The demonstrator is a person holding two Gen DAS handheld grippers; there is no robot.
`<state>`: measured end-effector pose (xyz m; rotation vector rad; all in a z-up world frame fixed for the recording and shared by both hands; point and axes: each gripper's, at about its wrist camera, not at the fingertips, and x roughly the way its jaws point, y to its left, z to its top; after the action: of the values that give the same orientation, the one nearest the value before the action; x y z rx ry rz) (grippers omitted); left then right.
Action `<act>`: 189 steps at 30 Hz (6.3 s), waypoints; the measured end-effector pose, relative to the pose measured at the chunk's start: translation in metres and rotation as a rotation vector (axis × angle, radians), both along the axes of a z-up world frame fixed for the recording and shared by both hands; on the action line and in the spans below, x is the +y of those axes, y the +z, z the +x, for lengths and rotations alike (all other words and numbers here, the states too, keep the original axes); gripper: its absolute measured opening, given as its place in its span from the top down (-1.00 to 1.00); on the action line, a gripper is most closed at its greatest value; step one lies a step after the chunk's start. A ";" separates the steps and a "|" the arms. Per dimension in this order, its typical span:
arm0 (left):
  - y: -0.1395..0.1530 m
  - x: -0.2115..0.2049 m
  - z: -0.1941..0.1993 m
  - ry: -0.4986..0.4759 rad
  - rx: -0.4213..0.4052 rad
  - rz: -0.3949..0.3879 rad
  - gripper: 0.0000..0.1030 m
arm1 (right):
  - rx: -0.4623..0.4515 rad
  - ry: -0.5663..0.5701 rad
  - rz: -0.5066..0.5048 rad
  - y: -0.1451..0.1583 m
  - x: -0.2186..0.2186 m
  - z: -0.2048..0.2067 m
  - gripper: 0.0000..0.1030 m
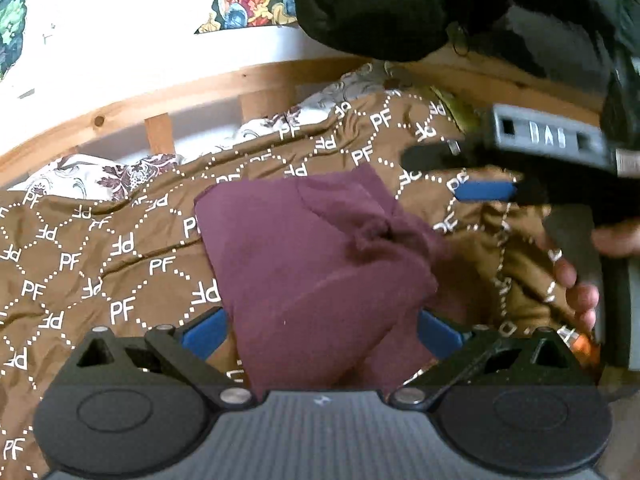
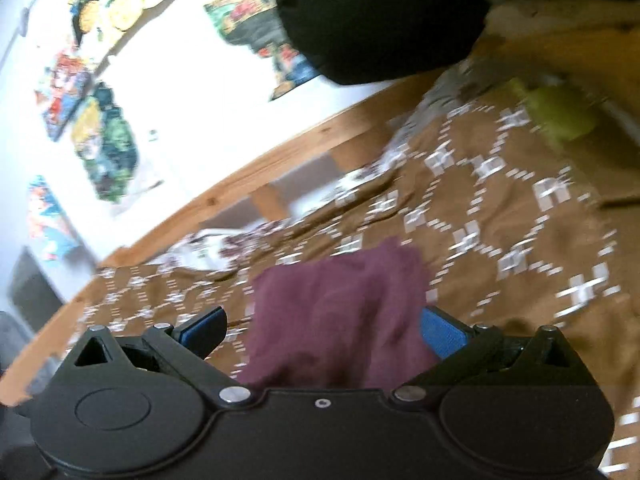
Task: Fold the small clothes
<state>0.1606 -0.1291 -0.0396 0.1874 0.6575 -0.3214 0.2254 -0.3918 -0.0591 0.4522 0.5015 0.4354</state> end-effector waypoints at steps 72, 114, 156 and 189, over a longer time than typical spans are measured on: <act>-0.054 0.077 0.047 0.281 0.338 -0.516 -0.98 | 0.114 -0.199 -0.017 -0.030 -0.012 0.026 -0.70; -0.067 0.052 0.038 0.201 0.273 -0.322 -0.99 | 0.159 -0.082 -0.227 -0.029 0.018 0.014 0.48; -0.072 0.053 0.035 0.197 0.278 -0.353 -0.99 | 0.269 -0.105 -0.126 -0.059 0.010 0.039 0.00; -0.072 0.055 0.037 0.202 0.298 -0.381 -0.99 | 0.271 -0.114 -0.124 -0.060 0.008 0.040 -0.06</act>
<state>0.1976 -0.0742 -0.1117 -0.2956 0.8878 -0.2763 0.2654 -0.3835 -0.1190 0.4199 0.7569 0.2323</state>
